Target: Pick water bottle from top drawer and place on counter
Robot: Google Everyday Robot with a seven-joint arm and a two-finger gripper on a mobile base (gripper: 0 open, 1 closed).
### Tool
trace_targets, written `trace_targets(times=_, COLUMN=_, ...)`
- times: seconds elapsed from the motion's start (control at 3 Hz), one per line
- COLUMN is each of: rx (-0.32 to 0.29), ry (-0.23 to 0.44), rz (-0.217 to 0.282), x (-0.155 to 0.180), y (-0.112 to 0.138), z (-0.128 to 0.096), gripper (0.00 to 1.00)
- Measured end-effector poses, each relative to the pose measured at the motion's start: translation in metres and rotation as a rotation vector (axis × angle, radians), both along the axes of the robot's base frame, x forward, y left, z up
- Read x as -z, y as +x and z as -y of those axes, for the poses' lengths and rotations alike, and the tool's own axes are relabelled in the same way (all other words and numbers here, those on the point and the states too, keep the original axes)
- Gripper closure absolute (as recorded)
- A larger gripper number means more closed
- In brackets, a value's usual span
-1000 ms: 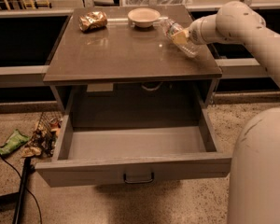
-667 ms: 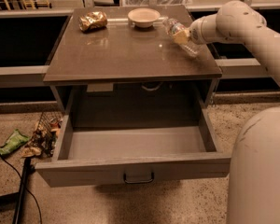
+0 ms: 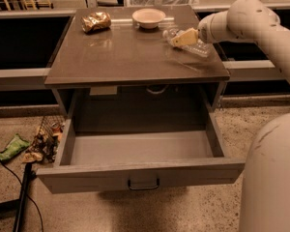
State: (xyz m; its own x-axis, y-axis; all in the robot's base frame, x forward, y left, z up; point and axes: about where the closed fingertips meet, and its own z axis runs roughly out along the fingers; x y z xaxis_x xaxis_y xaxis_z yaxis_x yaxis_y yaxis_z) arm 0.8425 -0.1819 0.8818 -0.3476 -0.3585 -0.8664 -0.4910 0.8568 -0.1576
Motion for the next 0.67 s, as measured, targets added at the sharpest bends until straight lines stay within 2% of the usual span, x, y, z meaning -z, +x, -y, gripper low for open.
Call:
trace_targets(times=0.33, rx=-0.016, ry=-0.017, rz=0.087, x=-0.032, y=-0.015, z=0.007, gripper=0.0)
trace_targets(times=0.67, rx=-0.044, ry=-0.029, rz=0.228, x=-0.082, y=-0.048, z=0.015, gripper=0.0)
